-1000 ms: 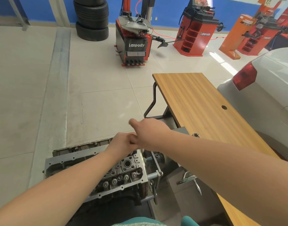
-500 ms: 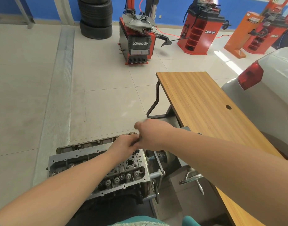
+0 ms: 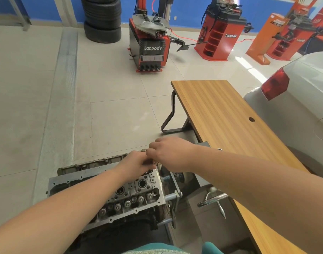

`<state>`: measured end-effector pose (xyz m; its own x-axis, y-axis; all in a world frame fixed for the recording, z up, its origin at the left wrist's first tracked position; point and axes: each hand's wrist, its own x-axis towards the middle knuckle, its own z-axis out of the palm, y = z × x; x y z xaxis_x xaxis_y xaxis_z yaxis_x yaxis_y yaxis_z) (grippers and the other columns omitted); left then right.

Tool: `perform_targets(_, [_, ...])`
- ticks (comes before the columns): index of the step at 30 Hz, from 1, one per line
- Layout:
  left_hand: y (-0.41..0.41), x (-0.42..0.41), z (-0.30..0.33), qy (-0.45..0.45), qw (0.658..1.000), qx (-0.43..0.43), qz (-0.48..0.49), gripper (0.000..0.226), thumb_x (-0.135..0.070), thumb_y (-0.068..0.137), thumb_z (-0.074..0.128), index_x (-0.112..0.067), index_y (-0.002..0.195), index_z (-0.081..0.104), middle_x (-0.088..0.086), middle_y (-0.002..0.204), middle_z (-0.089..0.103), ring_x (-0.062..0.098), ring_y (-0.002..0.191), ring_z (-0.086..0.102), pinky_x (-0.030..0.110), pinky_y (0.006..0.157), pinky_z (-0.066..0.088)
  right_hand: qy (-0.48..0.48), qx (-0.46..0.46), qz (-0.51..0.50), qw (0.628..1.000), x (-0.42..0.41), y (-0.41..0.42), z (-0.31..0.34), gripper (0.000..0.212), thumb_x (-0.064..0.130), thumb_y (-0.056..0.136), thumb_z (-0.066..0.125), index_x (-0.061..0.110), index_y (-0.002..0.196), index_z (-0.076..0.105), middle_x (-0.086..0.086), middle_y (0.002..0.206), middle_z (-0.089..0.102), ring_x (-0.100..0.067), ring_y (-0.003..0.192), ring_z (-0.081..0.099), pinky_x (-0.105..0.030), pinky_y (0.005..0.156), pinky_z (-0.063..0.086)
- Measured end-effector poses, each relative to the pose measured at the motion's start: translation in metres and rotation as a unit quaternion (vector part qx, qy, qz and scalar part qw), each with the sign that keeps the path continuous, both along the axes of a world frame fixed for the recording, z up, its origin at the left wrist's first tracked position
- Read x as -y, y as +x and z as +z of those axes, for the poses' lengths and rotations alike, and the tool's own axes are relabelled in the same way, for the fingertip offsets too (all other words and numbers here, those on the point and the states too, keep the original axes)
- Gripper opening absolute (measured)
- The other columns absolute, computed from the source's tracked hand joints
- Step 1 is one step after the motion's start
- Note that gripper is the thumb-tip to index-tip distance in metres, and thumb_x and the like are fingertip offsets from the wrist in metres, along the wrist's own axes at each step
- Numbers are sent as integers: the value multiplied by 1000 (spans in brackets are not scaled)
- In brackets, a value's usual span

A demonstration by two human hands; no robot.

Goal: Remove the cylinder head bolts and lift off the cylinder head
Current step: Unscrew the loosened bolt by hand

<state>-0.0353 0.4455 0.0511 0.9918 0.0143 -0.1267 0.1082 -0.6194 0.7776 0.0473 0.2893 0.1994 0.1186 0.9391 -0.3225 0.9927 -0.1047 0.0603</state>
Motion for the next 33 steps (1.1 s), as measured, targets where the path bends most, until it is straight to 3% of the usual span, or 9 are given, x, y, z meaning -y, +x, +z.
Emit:
perform_targets(4, [2, 3, 0, -65, 994, 11, 90, 17, -46, 77, 85, -40, 91, 78, -19, 83, 76, 4, 83, 71, 29, 76, 57, 25, -25, -208, 978, -11, -7, 8, 43, 54, 102, 50, 13, 111, 61, -5, 92, 65, -25, 80, 62, -42, 69, 56])
perform_targets(9, [4, 4, 3, -69, 997, 3, 45, 18, -26, 88, 86, -36, 97, 74, -7, 95, 77, 16, 96, 72, 40, 91, 59, -17, 12, -227, 974, -21, -10, 4, 13, 21, 101, 60, 12, 110, 59, -2, 78, 51, -19, 63, 51, -33, 51, 42])
perform_targets(13, [4, 0, 12, -22, 999, -25, -23, 35, -21, 101, 69, -54, 90, 69, -30, 92, 72, -7, 92, 66, 18, 80, 49, -22, -24, -105, 994, -12, -2, 6, 28, 1, 90, 62, 15, 114, 56, -1, 87, 48, -24, 83, 55, -35, 61, 41])
perform_targets(16, [5, 1, 9, 3, 1000, -7, -8, 49, -19, 97, 75, -58, 72, 61, -34, 71, 63, -9, 70, 59, 13, 62, 40, 5, -70, -107, 992, -6, 4, 8, 28, 11, 95, 60, 22, 120, 59, 0, 98, 54, -26, 94, 60, -36, 67, 47])
perform_targets(18, [5, 3, 5, -24, 999, 3, 40, 29, -22, 89, 82, -45, 78, 68, -24, 68, 67, 1, 67, 61, 16, 61, 44, 30, -93, -173, 980, -5, 0, 10, 35, 39, 100, 57, 25, 131, 54, 0, 102, 63, -25, 94, 63, -39, 72, 53])
perform_targets(20, [4, 5, 7, -55, 995, 3, 80, 23, -25, 81, 89, -44, 83, 76, -18, 77, 75, 4, 77, 68, 16, 70, 50, 26, -46, -222, 974, -9, -4, 6, 40, 53, 102, 49, 17, 117, 56, -4, 92, 64, -28, 84, 65, -39, 65, 53])
perform_targets(24, [3, 4, 13, -57, 996, 2, 65, 28, -21, 79, 92, -41, 81, 73, -4, 84, 77, 23, 86, 72, 39, 84, 58, 4, -28, -229, 973, -12, -8, -4, 19, 34, 105, 51, 17, 99, 46, -2, 77, 48, -29, 73, 57, -34, 51, 36])
perform_targets(29, [-1, -3, 13, -18, 999, -20, -30, 29, -14, 100, 71, -43, 103, 68, -27, 100, 70, -18, 96, 63, 4, 82, 44, -28, -54, -131, 990, -8, 0, 3, 21, 11, 101, 54, 18, 120, 59, -2, 94, 58, -28, 88, 61, -47, 73, 57])
perform_targets(33, [-1, 2, 7, 20, 1000, 6, -4, 8, -14, 99, 72, -14, 107, 74, -15, 91, 70, -15, 81, 61, 25, 81, 50, -11, -66, -133, 989, -2, -2, 13, 32, 33, 106, 52, 20, 133, 63, -3, 109, 64, -27, 102, 62, -45, 85, 55])
